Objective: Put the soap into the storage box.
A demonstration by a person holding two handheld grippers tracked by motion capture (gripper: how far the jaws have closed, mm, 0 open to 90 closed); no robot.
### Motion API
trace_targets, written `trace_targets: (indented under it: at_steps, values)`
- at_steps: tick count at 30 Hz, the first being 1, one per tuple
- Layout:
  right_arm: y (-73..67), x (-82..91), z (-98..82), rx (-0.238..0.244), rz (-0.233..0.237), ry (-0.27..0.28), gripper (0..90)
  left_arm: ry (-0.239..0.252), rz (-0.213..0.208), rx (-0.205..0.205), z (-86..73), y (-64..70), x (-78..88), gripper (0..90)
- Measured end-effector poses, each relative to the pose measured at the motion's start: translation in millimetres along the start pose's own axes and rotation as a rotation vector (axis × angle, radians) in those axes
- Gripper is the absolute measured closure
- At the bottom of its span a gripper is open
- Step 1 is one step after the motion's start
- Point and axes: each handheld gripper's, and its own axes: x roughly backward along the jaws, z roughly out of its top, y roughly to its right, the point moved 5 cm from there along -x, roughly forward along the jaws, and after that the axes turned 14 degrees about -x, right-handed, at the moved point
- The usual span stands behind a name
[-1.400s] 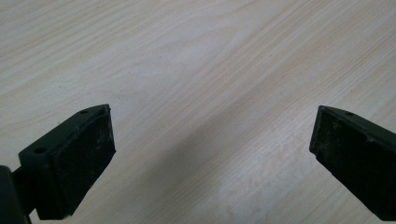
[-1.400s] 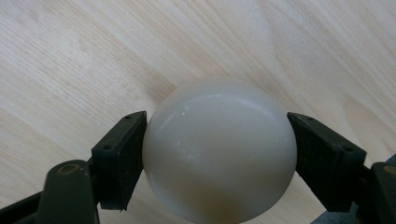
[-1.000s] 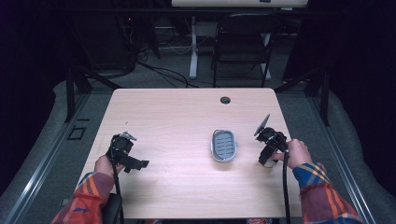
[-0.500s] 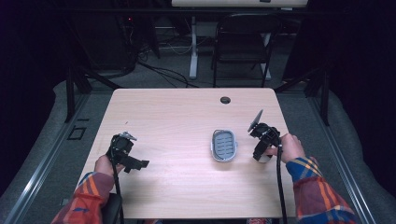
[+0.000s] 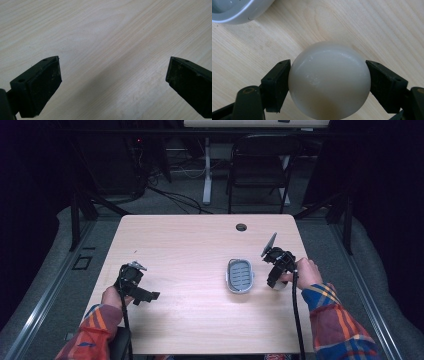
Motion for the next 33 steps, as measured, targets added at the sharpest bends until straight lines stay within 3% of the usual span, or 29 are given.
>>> trace_targets:
  at_steps: [10,11,12,13,14,15,18,19,24,25,30,33]
  values:
    - [-4.1,8.1,8.7,0.016,-0.015,0.007,23.0,-0.002,-0.003,0.000,-0.2,0.0,-0.5,0.1]
    - [-3.0,13.2,11.2,0.047,-0.036,-0.025,23.0,-0.001,-0.003,0.001,-0.1,0.0,-0.5,0.1]
    - [-3.0,13.2,11.2,0.047,-0.036,-0.025,23.0,-0.001,-0.003,0.001,-0.1,0.0,-0.5,0.1]
    - [-6.6,12.1,12.5,0.012,-0.012,0.015,23.0,-0.004,-0.003,-0.003,0.3,0.3,-0.6,0.1]
    - [-6.6,12.1,12.5,0.012,-0.012,0.015,23.0,-0.004,-0.003,-0.003,0.3,0.3,-0.6,0.1]
    - [-6.8,14.4,14.7,0.031,-0.019,0.011,23.0,-0.007,-0.004,-0.007,0.4,0.3,-0.7,0.1]
    - [-9.5,15.7,16.6,0.021,-0.010,0.021,23.0,-0.009,-0.004,-0.008,0.9,0.9,-1.6,0.1]
    - [-9.9,18.1,18.6,0.039,-0.021,0.012,23.0,-0.009,-0.005,-0.008,1.2,1.1,-1.9,0.1]
    - [-14.9,21.8,23.3,0.034,-0.020,0.032,23.0,-0.013,-0.005,-0.011,1.2,1.1,-1.9,0.1]
    - [-14.1,24.3,24.3,0.054,-0.030,0.013,23.0,-0.013,-0.004,-0.011,1.2,1.2,-2.0,0.1]
    - [-18.1,28.3,29.0,0.060,-0.031,0.019,23.1,-0.013,-0.006,-0.011,1.1,1.5,-2.2,0.1]
    - [-23.2,29.1,34.2,0.051,-0.026,0.052,23.0,-0.014,-0.006,-0.012,1.3,1.7,-2.2,0.1]
